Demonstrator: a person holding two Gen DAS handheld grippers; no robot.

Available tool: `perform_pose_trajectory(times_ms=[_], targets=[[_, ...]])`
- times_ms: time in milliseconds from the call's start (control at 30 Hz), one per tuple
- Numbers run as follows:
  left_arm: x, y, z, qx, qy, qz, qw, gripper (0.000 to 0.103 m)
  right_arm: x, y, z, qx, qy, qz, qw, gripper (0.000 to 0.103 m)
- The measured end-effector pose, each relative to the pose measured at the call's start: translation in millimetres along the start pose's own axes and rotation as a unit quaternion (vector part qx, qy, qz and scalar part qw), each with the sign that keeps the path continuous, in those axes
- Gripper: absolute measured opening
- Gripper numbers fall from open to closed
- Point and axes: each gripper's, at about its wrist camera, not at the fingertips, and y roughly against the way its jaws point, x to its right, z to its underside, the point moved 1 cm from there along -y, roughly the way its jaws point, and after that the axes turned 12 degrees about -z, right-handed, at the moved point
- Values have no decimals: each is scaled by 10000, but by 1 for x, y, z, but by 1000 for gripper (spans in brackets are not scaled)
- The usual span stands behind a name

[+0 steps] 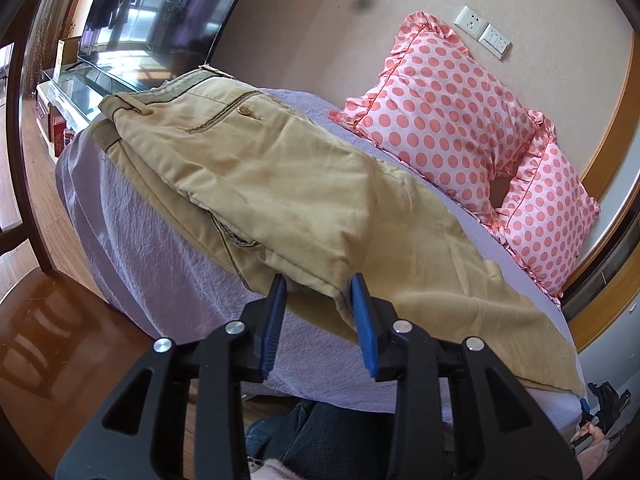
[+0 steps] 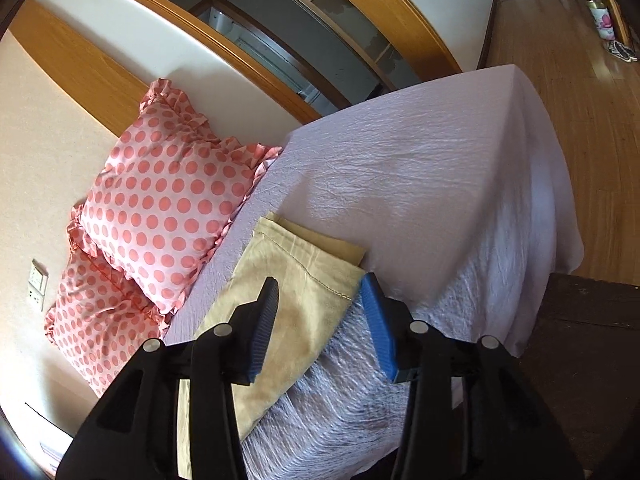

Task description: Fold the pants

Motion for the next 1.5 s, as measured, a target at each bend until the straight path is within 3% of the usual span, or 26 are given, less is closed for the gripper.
perform_pose_trajectory(times_ms=[67,100,200,300,367,400,500,600,700,800,867,933,1000,1067,1167,1267,1367,1400,1433,1467,1500], targets=[[-6,0,1,-6,105,44,9999,40,-3,-5,2,-22,79,-75,9999,45],[-8,0,1,-15,146,65,9999,41,-3,-10,4,-119,50,-199,9997,39],[-13,1,3,-13,219,138,9997,42,-14,-16,12,-211,365,-309,9986,32],[-18,3,4,37,323,271,9991,43,-21,-17,19,-189,669,-209,9974,25],[-24,7,5,123,437,356,9983,43,-17,-16,20,-111,749,-116,9971,9],[-28,9,4,198,527,363,9978,44,-16,-16,19,-121,739,-327,9967,2],[-46,16,2,414,951,333,9941,49,-35,-21,24,-152,1113,-470,9926,2],[-58,19,0,460,1187,249,9916,53,-70,-36,36,-295,1405,-911,9854,2],[-60,16,1,391,1169,188,9922,54,-123,-55,58,-577,1623,-1667,9708,2],[-57,13,5,303,1155,238,9926,56,-190,-71,101,-1141,1970,-2627,9376,2],[-55,13,8,280,1128,257,9929,57,-225,-74,131,-1394,2250,-2913,9193,2],[-56,14,11,273,1115,257,9931,58,-239,-76,142,-1363,2350,-2965,9156,2],[-57,13,12,245,1106,264,9932,59,-232,-82,130,-1199,2218,-2765,9273,2],[-59,10,12,212,1107,262,9933,60,-206,-88,102,-976,1909,-2268,9501,2],[-60,5,12,181,1168,317,9925,61,-149,-76,44,-94,1576,-950,9829,2],[-56,-1,13,124,1152,381,9925,61,-87,-51,-1,451,1065,222,9930,2],[-49,-9,13,38,1062,456,9933,61,-48,-40,-15,205,799,771,9936,6],[-46,-11,13,23,1033,483,9935,61,-39,-38,-16,138,701,962,9928,18],[-44,-12,12,14,1008,517,9936,61,-30,-33,-16,122,561,1130,9919,47],[-42,-11,12,16,987,547,9936,61,-23,-27,-15,186,429,1192,9918,61],[-40,-11,12,22,966,564,9937,61,-17,-21,-14,297,338,1188,9919,68]])
